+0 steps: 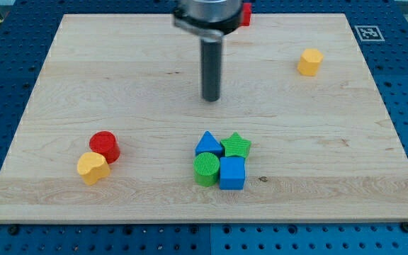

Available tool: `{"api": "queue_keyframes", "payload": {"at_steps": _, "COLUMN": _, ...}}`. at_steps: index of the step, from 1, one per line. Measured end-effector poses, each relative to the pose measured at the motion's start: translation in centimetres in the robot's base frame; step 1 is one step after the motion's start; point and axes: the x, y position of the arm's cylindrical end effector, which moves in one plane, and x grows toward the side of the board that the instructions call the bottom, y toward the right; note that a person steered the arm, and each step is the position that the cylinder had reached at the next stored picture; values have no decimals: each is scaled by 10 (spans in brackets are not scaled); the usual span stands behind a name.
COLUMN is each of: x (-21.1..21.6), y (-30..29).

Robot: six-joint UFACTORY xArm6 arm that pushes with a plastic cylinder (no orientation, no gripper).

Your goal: Push the yellow hexagon towards the center of the board

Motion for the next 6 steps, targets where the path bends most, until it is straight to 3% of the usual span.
{"api": "queue_keyframes", "payload": {"at_steps": 1, "x": -25, "y": 47}}
{"api": "queue_keyframes", "payload": {"at_steps": 3, "x": -109, "y": 83}}
{"api": "queue_keyframes", "payload": {"at_steps": 5, "x": -83, "y": 193}}
{"api": "queue_keyframes", "payload": {"at_steps": 6, "x": -68, "y": 195}}
